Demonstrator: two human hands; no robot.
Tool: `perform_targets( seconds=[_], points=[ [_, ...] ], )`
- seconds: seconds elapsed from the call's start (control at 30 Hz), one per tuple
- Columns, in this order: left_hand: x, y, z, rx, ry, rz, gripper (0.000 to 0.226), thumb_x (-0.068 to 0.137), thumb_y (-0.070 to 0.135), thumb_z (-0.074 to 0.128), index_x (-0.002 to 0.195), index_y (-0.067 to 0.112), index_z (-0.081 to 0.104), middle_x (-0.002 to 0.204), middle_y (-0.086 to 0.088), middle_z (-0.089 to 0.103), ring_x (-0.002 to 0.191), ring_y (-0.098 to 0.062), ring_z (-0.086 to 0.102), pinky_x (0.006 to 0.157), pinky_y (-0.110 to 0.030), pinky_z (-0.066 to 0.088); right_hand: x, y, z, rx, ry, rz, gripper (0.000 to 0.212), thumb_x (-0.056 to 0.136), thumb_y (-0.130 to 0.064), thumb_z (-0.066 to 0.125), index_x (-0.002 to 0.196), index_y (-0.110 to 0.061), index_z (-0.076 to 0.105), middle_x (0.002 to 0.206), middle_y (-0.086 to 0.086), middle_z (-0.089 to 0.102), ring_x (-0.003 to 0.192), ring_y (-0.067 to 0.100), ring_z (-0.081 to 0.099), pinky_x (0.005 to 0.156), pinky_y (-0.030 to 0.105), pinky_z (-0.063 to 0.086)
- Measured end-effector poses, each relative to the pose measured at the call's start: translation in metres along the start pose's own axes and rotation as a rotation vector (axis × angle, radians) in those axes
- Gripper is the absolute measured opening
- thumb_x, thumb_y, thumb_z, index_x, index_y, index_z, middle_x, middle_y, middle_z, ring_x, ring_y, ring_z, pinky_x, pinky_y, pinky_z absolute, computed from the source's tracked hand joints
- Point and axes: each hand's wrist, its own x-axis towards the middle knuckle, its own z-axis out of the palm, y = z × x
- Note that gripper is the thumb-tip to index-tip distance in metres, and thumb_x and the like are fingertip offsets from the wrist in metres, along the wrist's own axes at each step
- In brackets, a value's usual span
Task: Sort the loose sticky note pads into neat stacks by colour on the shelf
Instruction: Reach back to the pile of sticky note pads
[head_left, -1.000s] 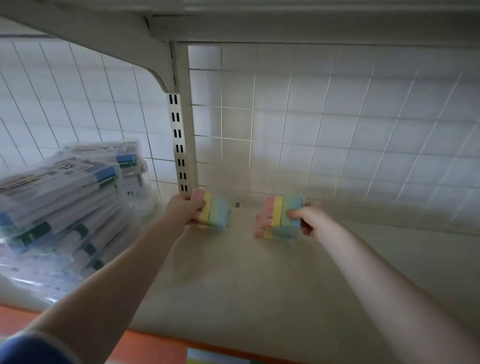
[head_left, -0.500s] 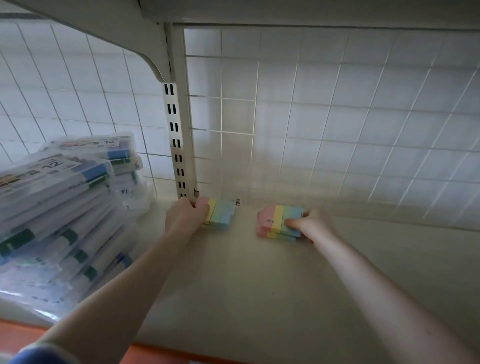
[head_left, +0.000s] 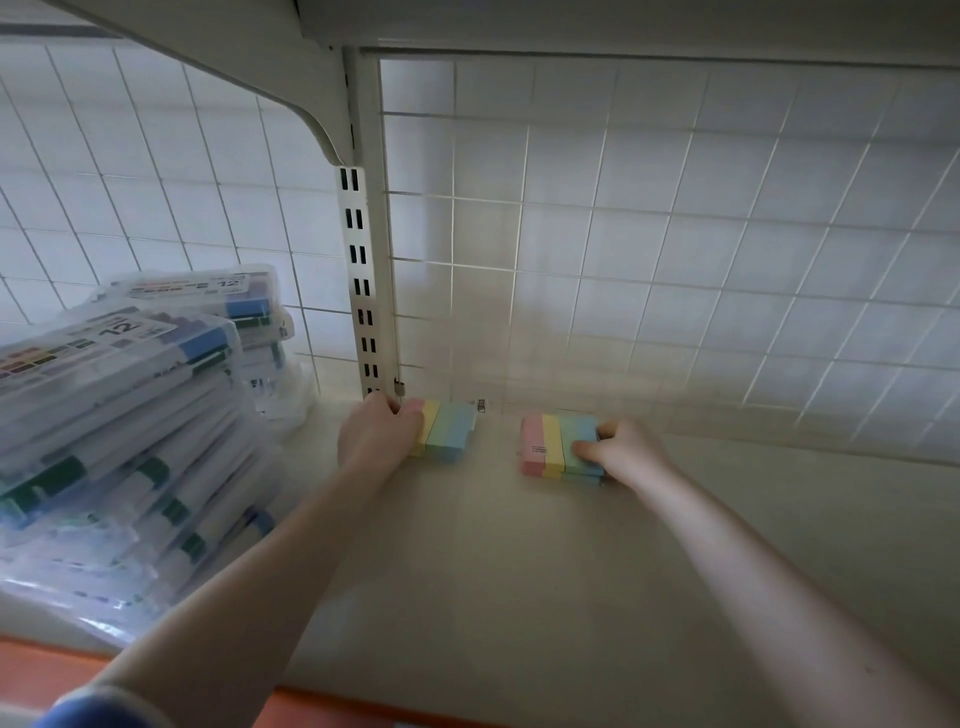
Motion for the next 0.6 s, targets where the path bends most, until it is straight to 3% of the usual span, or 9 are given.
perform_targets(
  seconds=[0.2, 0.3, 0.4, 0.47, 0.6],
  points=[
    [-0.004, 0.000, 0.002, 0.000, 0.004, 0.000, 0.041, 0.097, 0.046, 0.041, 0.114, 0.012, 0.053, 0.101, -0.004, 0.055, 0.090, -0.019, 0.051, 0.070, -0.029, 0.037, -0.001, -0.003, 0.003, -0.190, 0.007, -0.003, 0.016, 0.089, -0.023, 0.057, 0.089, -0.009, 0.064, 0.082, 0.009, 0.061, 0.077, 0.026, 0.059, 0.063, 0.028, 0.041],
    [-0.007, 0.002, 0.002, 0.010, 0.013, -0.007, 0.041, 0.097, 0.046, 0.040, 0.114, 0.012, 0.053, 0.103, -0.006, 0.055, 0.091, -0.020, 0.051, 0.071, -0.030, 0.038, -0.002, -0.001, 0.008, -0.295, 0.053, 0.009, 0.023, 0.092, -0.027, 0.051, 0.098, -0.008, 0.061, 0.094, 0.013, 0.060, 0.088, 0.029, 0.058, 0.064, 0.026, 0.034],
    [-0.008, 0.001, 0.001, 0.006, 0.012, -0.009, 0.042, 0.097, 0.048, 0.040, 0.115, 0.012, 0.053, 0.106, -0.007, 0.055, 0.092, -0.021, 0.051, 0.072, -0.030, 0.039, -0.003, 0.002, 0.011, -0.342, 0.084, -0.002, 0.020, 0.093, -0.029, 0.048, 0.084, -0.013, 0.053, 0.093, 0.014, 0.052, 0.086, 0.029, 0.053, 0.061, 0.028, 0.031],
    [-0.010, 0.002, -0.001, -0.004, 0.000, -0.007, 0.043, 0.097, 0.048, 0.040, 0.116, 0.012, 0.053, 0.105, -0.007, 0.053, 0.091, -0.020, 0.051, 0.072, -0.030, 0.039, -0.002, 0.003, 0.012, -0.338, 0.088, -0.010, 0.019, 0.094, -0.031, 0.047, 0.085, -0.015, 0.051, 0.089, 0.012, 0.050, 0.083, 0.027, 0.050, 0.064, 0.028, 0.031],
    [-0.017, 0.005, -0.006, -0.041, 0.001, 0.003, 0.042, 0.097, 0.045, 0.040, 0.118, 0.011, 0.053, 0.107, -0.007, 0.051, 0.095, -0.022, 0.051, 0.076, -0.031, 0.041, -0.004, 0.006, 0.007, -0.300, 0.142, -0.036, 0.038, 0.097, -0.028, 0.041, 0.062, -0.014, 0.040, 0.063, 0.004, 0.041, 0.074, 0.026, 0.046, 0.049, 0.028, 0.023]
  ],
)
